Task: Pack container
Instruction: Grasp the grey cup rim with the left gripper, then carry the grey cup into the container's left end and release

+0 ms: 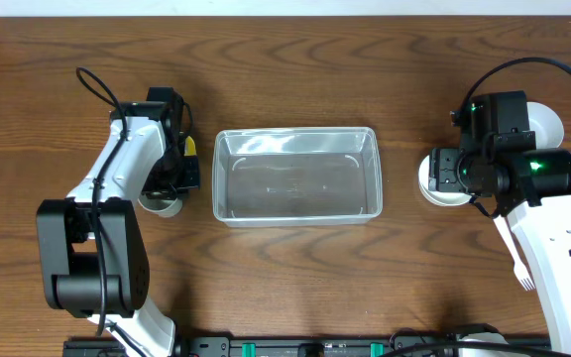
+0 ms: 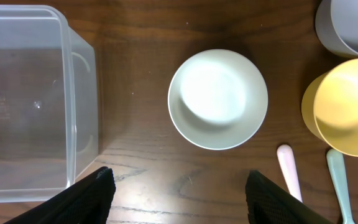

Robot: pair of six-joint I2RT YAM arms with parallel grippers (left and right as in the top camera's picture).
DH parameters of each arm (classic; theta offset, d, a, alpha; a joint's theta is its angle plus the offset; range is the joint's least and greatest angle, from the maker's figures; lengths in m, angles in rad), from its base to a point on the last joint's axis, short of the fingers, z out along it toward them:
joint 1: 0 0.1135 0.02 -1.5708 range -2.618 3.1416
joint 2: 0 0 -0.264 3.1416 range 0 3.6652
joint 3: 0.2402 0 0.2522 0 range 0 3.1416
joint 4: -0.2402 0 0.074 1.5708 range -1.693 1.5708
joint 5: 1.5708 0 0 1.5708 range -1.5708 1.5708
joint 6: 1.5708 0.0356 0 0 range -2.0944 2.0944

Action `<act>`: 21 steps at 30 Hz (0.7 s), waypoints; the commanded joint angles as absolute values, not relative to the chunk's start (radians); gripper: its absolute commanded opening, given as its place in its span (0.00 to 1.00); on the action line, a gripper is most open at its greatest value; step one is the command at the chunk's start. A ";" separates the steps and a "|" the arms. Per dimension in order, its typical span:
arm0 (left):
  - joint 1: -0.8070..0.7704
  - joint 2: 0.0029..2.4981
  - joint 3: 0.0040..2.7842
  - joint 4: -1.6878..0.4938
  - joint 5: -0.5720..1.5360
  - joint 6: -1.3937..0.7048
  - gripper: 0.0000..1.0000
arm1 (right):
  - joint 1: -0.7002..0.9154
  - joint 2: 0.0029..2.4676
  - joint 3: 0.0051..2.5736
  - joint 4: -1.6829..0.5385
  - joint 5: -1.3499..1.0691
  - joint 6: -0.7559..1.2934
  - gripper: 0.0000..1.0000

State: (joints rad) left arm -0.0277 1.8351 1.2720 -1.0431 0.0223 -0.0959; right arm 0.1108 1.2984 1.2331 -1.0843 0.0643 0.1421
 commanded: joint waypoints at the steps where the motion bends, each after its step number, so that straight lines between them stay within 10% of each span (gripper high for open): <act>1: -0.024 1.835 1.276 -1.050 0.014 -0.091 0.06 | 0.103 1.298 1.228 -1.086 0.075 0.153 0.69; 21: -0.070 1.629 1.294 -1.134 0.014 -0.129 0.06 | 0.103 1.298 1.228 -1.084 0.075 0.152 0.71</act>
